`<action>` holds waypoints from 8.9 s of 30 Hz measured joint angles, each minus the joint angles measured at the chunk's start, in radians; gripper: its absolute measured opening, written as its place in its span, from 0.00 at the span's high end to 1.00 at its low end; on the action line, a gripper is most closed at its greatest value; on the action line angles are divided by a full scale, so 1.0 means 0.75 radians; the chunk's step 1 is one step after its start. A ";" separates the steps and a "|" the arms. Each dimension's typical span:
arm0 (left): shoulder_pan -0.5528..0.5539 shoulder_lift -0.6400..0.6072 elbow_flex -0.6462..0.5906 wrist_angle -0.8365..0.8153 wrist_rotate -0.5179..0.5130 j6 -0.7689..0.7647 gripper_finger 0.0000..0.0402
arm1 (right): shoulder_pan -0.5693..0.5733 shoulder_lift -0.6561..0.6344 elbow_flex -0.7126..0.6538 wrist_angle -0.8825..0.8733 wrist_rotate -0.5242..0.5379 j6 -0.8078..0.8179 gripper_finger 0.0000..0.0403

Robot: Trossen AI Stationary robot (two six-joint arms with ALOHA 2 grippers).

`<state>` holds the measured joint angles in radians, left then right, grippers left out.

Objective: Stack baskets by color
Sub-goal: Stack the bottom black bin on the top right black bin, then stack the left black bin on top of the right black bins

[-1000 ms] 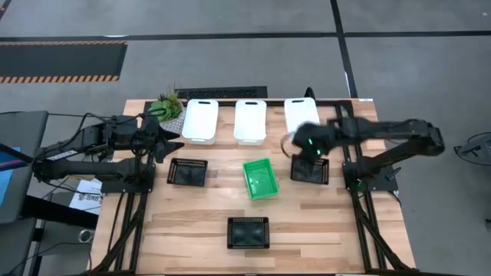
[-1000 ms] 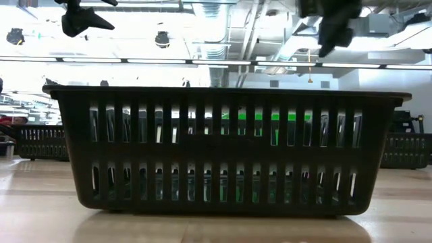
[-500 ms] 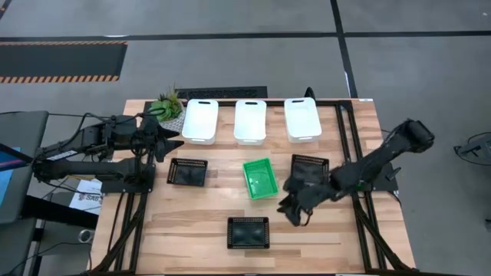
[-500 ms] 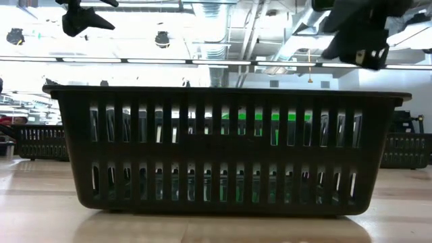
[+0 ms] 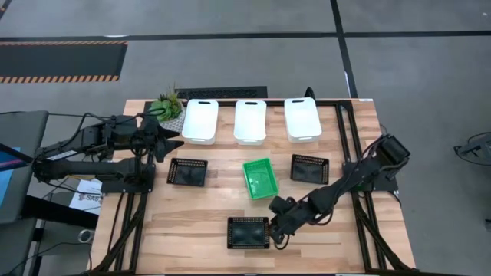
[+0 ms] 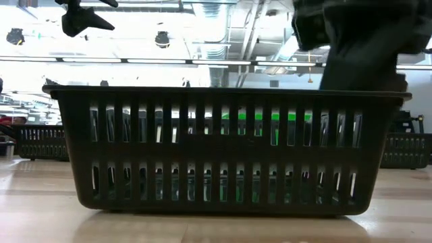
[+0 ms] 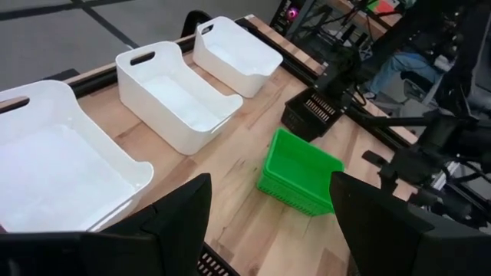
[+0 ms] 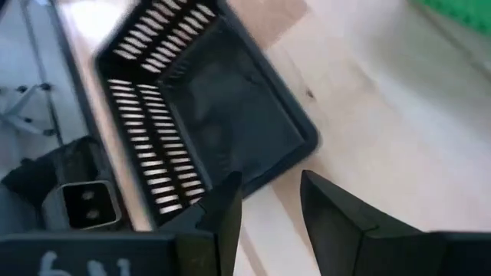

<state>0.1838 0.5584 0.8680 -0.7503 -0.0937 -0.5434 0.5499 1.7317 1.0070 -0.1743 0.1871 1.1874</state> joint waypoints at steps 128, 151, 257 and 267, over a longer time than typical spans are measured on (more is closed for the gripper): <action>0.000 0.000 0.000 -0.016 -0.022 0.034 0.37 | -0.268 -0.835 -0.325 -1.531 0.404 1.093 0.87; 0.000 -0.001 -0.001 -0.040 -0.022 0.037 0.37 | -0.325 -0.617 -0.324 -1.014 0.344 0.874 0.57; -0.148 0.642 -0.545 0.660 -0.034 -0.510 0.37 | -0.602 0.360 0.719 -0.127 0.102 -0.793 0.58; -0.156 0.541 -0.276 0.223 -0.132 -0.385 0.37 | -0.606 0.428 0.715 -0.082 0.147 -0.872 0.58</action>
<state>0.0672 0.9644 0.6607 -0.5833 -0.1924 -0.8322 0.0952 2.0530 1.5437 -0.2358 0.2971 0.5334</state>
